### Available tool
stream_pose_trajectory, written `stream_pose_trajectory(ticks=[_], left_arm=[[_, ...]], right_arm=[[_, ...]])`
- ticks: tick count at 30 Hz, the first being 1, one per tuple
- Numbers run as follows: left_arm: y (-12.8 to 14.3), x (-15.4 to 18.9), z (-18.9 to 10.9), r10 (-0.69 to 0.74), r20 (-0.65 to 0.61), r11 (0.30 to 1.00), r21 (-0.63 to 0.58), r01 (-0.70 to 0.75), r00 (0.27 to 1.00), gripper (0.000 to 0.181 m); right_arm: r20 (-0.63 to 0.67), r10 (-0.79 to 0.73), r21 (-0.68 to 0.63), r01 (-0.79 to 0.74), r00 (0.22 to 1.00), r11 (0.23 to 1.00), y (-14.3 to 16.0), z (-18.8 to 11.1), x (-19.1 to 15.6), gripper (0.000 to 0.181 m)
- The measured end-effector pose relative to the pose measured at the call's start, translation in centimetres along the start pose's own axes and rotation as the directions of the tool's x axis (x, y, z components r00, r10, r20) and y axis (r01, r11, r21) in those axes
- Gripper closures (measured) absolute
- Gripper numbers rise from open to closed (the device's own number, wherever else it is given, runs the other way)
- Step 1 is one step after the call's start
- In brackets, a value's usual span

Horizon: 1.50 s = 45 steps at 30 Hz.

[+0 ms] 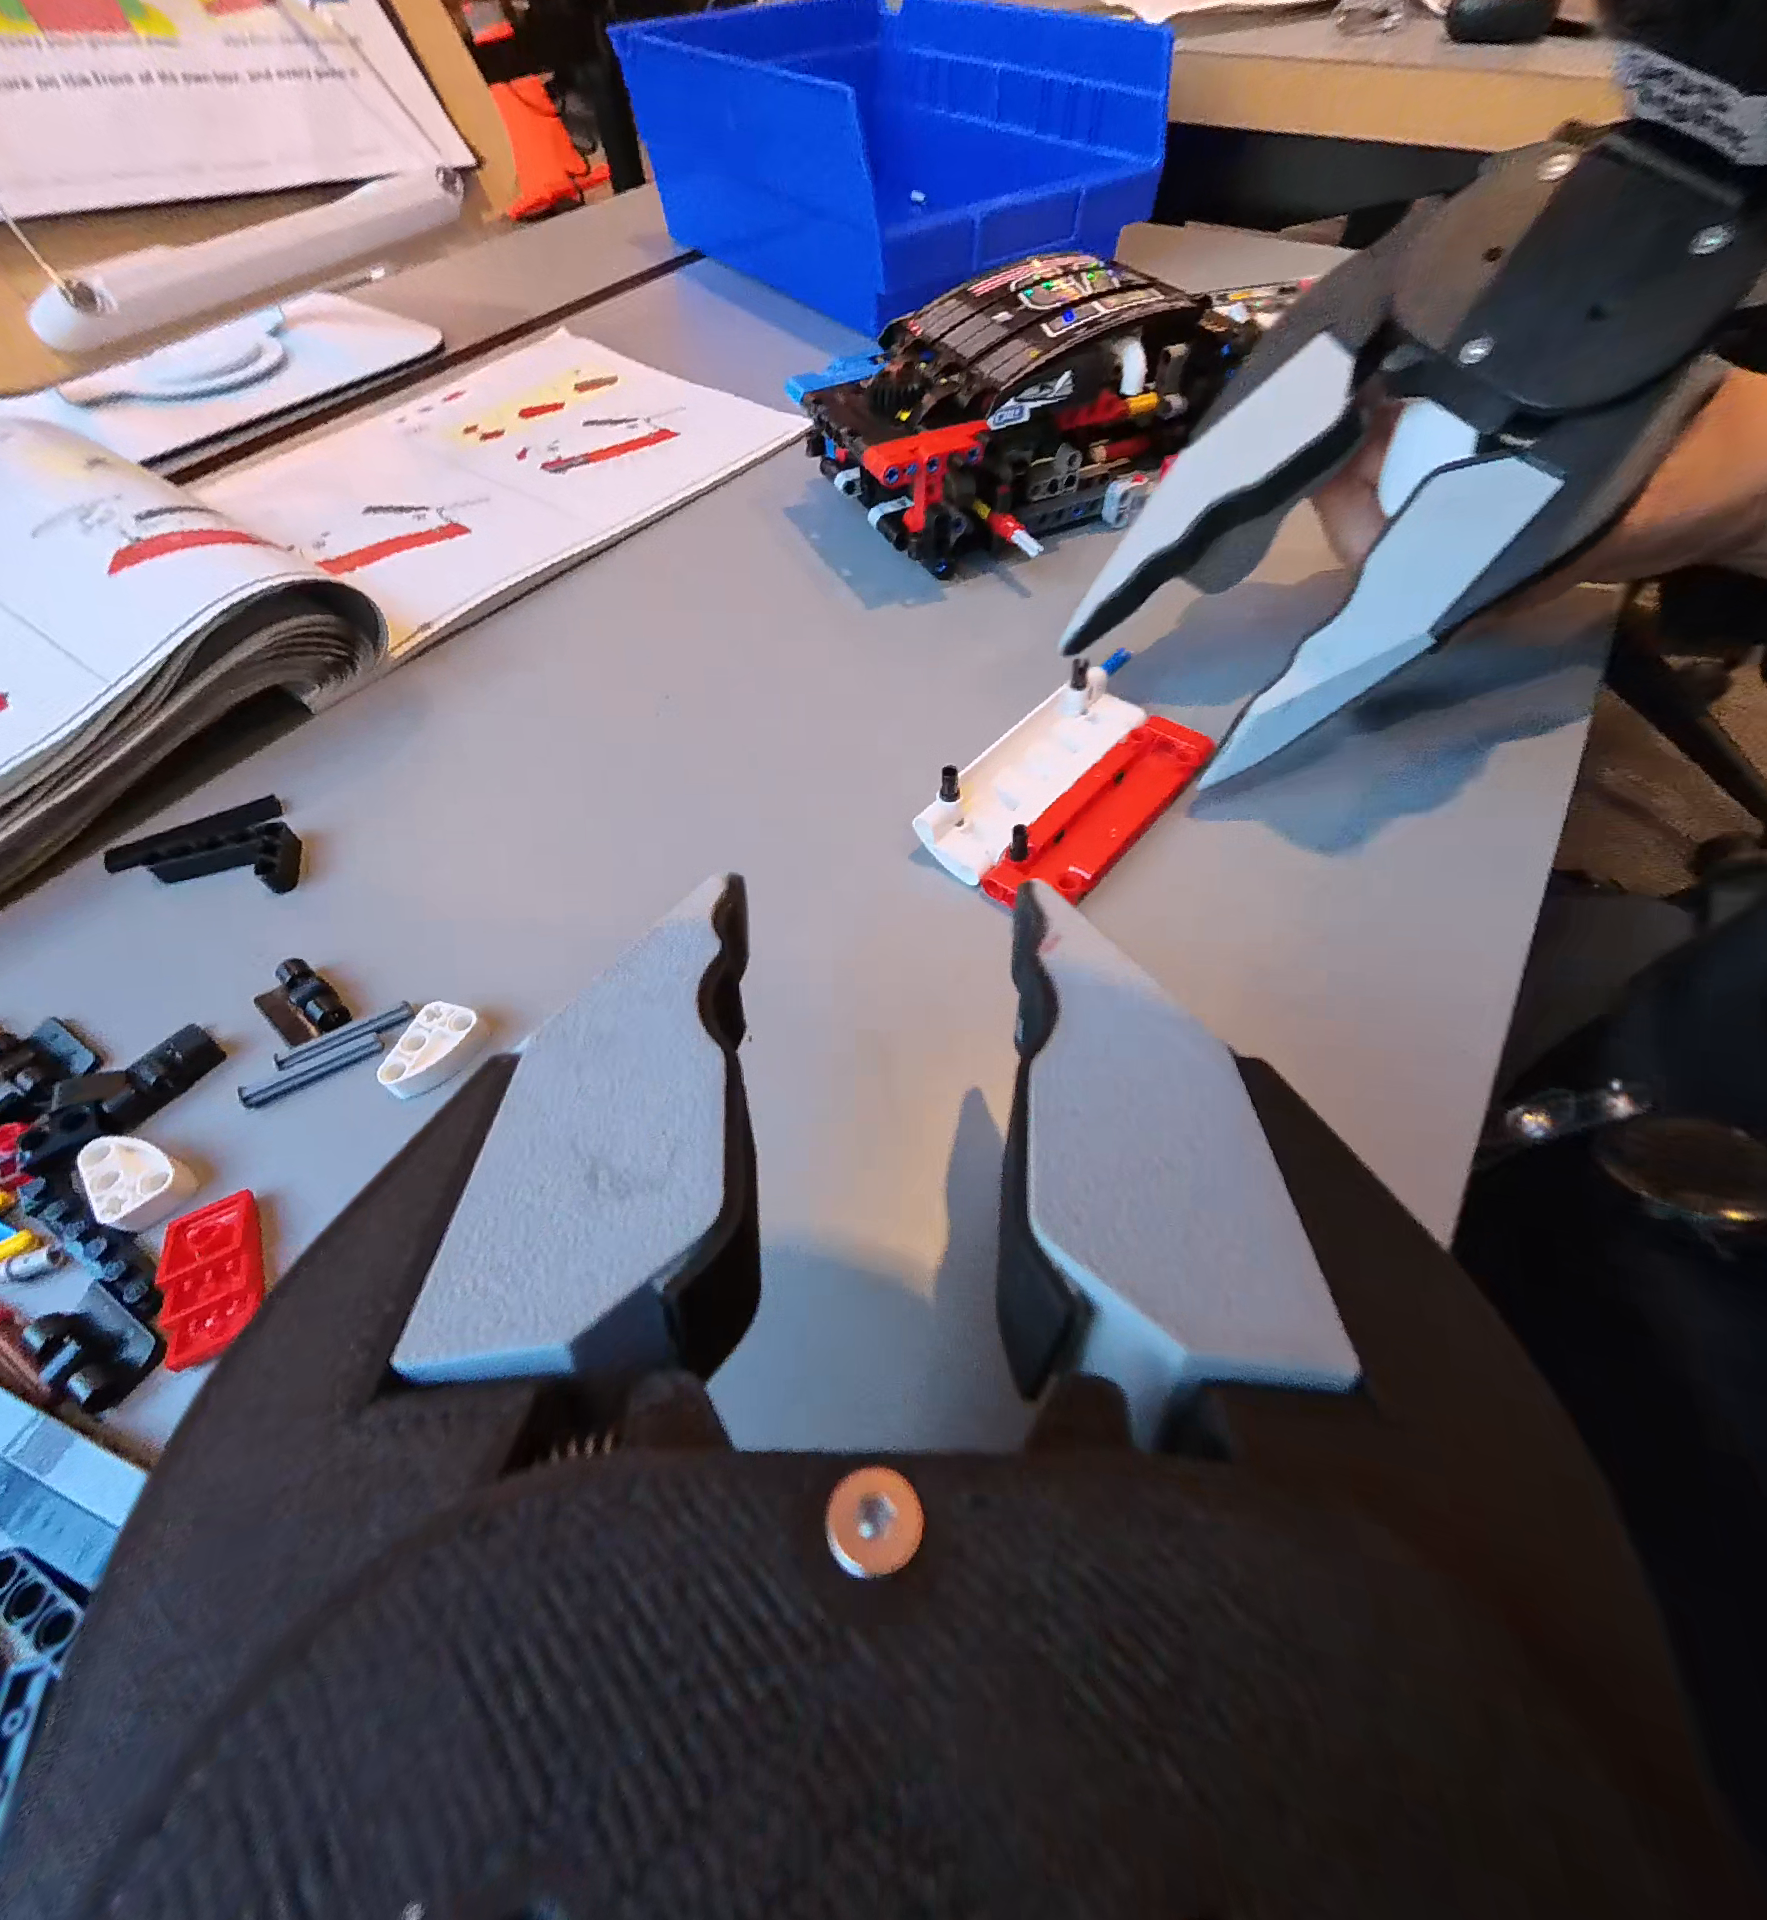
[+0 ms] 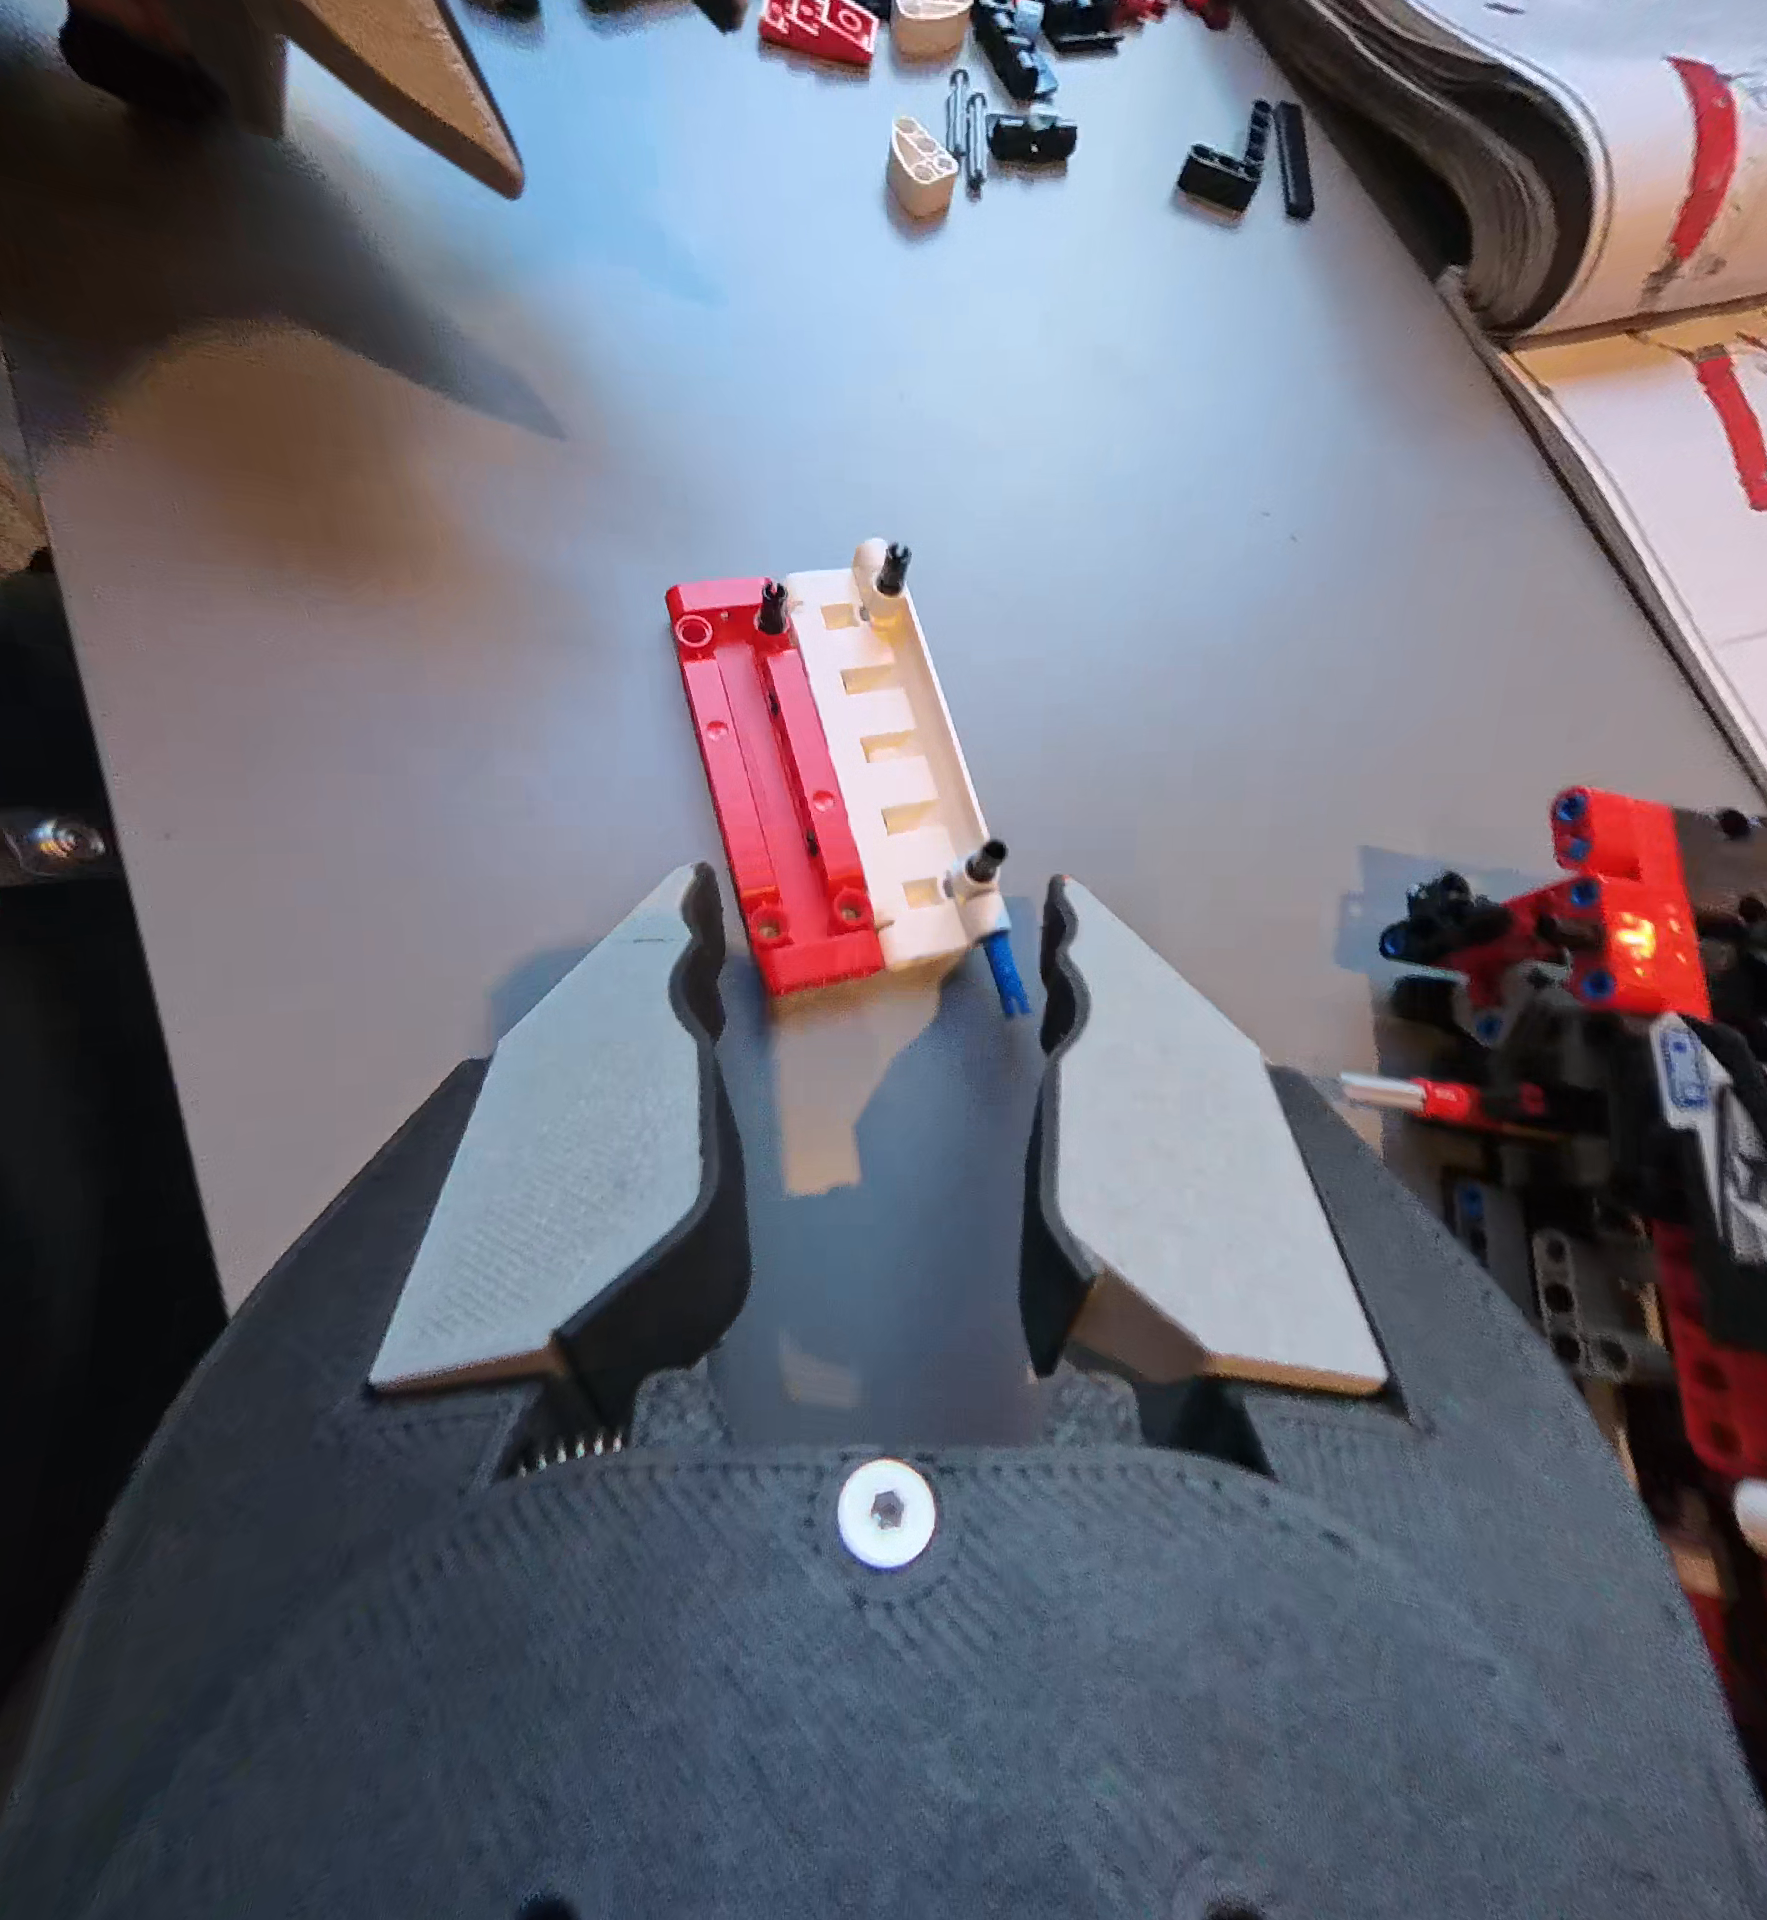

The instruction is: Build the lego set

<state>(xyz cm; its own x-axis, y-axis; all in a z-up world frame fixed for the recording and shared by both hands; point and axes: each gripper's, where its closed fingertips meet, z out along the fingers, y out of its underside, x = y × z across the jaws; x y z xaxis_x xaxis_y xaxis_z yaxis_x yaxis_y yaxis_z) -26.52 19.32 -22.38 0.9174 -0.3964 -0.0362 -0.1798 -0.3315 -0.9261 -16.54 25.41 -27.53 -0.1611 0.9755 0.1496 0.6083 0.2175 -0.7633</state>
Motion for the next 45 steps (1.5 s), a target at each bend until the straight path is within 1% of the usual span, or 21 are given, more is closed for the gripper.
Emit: stream_pose_trajectory(ticks=[3, 6, 13, 17, 21, 25, 26, 28, 32, 34, 37, 41, 43, 45], left_arm=[[-0.2, 0.4, -0.1, 0.014, -0.033, 1.0, 0.013, -0.014, 0.999, 0.131], [-0.4, 0.3, -0.1, 0.001, -0.051, 1.0, 0.028, 0.0, 0.999, 0.129], [-1.0, -0.2, -0.7, -0.054, -0.068, 0.995, 0.084, 0.06, 0.996, 0.128], [-1.1, -0.3, -0.8, -0.053, -0.062, 0.994, 0.089, 0.058, 0.997, 0.128], [-1.1, -0.3, -0.7, -0.037, -0.041, 0.995, 0.086, 0.041, 0.998, 0.128], [-1.1, -0.8, -0.7, -0.062, -0.018, 0.994, 0.088, 0.063, 0.998, 0.126], [-1.1, -1.3, -0.8, -0.091, -0.006, 0.993, 0.078, 0.091, 0.996, 0.126], [-0.7, -2.6, -0.8, -0.151, 0.018, 0.988, 0.013, 0.151, 0.988, 0.129], [-0.2, -6.0, -1.0, -0.237, 0.085, 0.965, -0.094, 0.245, 0.968, 0.126], [-0.1, -7.7, -1.1, -0.266, 0.114, 0.949, -0.145, 0.281, 0.957, 0.126], [-0.1, -11.3, -1.9, -0.279, 0.182, 0.921, -0.226, 0.316, 0.943, 0.122], [0.5, -15.7, -4.0, -0.312, 0.267, 0.888, -0.259, 0.38, 0.912, 0.124], [0.9, -17.2, -5.8, -0.331, 0.322, 0.878, -0.239, 0.414, 0.887, 0.124], [1.4, -18.6, -7.8, -0.322, 0.392, 0.883, -0.204, 0.423, 0.862, 0.124]], right_arm=[[0.025, -0.01, -0.033, 0.011, 1.0, 0.999, -0.2, 1.2, 0.1, 0.121], [0.051, -0.002, -0.04, 0.004, 0.999, 0.999, -0.7, 2.0, 0.2, 0.127], [0.078, 0.03, -0.04, -0.027, 0.996, 0.999, -1.0, 2.4, 0.5, 0.122], [0.036, 0.012, 0.048, -0.014, 0.999, 0.999, -2.0, 1.5, 0.8, 0.121], [-0.079, 0.039, 0.185, -0.024, 0.996, 0.983, -3.3, -0.1, 2.4, 0.122], [-0.168, 0.051, 0.291, 0.0, 0.985, 0.957, -4.3, -1.7, 3.2, 0.126], [-0.174, 0.049, 0.303, 0.006, 0.984, 0.953, -4.5, -1.9, 3.2, 0.127], [-0.18, 0.046, 0.309, 0.012, 0.983, 0.951, -4.5, -2.0, 3.2, 0.127], [-0.194, 0.042, 0.326, 0.024, 0.98, 0.945, -4.7, -2.3, 3.2, 0.128], [-0.198, 0.046, 0.343, 0.026, 0.979, 0.939, -4.8, -2.6, 3.2, 0.129], [-0.193, 0.059, 0.364, 0.016, 0.979, 0.931, -5.0, -2.9, 3.3, 0.131], [-0.184, 0.072, 0.382, 0.004, 0.98, 0.924, -5.0, -3.2, 3.4, 0.134], [-0.182, 0.074, 0.389, 0.003, 0.981, 0.921, -5.1, -3.3, 3.4, 0.136], [-0.179, 0.074, 0.393, 0.002, 0.981, 0.92, -5.1, -3.3, 3.3, 0.138]])
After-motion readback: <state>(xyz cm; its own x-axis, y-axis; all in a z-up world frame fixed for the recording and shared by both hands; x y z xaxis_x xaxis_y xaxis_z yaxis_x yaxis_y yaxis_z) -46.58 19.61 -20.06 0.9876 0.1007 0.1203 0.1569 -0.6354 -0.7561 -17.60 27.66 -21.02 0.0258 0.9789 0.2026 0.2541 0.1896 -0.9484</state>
